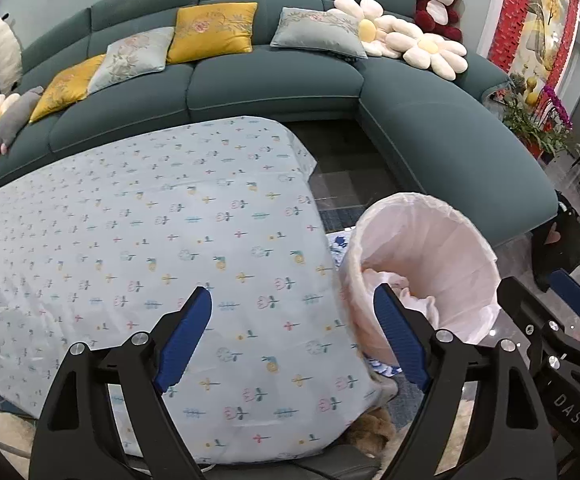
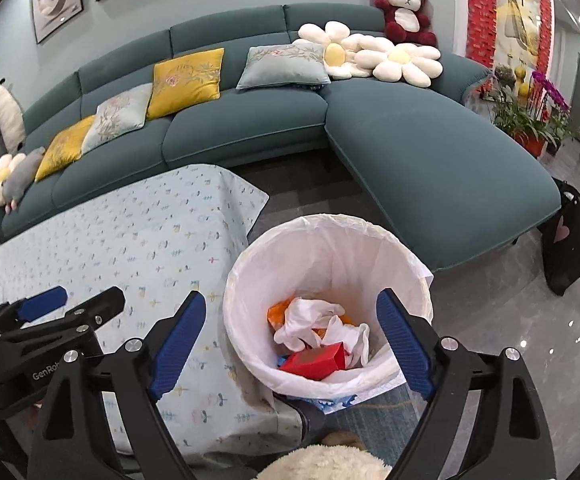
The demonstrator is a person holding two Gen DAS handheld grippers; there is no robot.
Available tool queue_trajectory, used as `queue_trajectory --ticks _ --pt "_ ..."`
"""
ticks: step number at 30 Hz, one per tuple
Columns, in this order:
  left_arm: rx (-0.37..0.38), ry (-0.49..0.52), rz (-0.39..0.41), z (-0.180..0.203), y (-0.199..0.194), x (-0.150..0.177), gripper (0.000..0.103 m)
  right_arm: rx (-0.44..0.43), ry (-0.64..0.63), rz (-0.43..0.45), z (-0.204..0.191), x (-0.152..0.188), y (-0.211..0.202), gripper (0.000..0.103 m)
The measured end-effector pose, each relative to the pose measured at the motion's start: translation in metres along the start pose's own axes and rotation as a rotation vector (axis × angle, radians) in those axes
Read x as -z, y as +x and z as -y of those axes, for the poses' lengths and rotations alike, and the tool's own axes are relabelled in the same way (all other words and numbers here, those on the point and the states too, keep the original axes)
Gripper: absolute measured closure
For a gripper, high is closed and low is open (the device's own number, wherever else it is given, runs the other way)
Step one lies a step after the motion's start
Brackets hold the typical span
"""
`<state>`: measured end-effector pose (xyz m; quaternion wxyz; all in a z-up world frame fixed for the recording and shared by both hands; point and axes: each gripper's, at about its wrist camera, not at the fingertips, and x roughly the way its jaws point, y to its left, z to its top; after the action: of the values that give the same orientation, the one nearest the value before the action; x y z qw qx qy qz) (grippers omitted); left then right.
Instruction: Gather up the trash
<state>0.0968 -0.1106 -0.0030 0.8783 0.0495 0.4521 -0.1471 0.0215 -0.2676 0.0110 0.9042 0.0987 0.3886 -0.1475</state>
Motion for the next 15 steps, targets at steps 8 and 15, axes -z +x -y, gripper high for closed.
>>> queue_trajectory --ticks 8,15 --pt "-0.024 -0.019 -0.004 -0.012 -0.003 0.007 0.016 0.015 -0.005 -0.018 -0.006 0.008 0.001 0.007" --pt "-0.030 -0.016 -0.005 -0.013 -0.004 0.013 0.016 0.029 -0.018 -0.028 -0.011 0.014 0.003 0.007"
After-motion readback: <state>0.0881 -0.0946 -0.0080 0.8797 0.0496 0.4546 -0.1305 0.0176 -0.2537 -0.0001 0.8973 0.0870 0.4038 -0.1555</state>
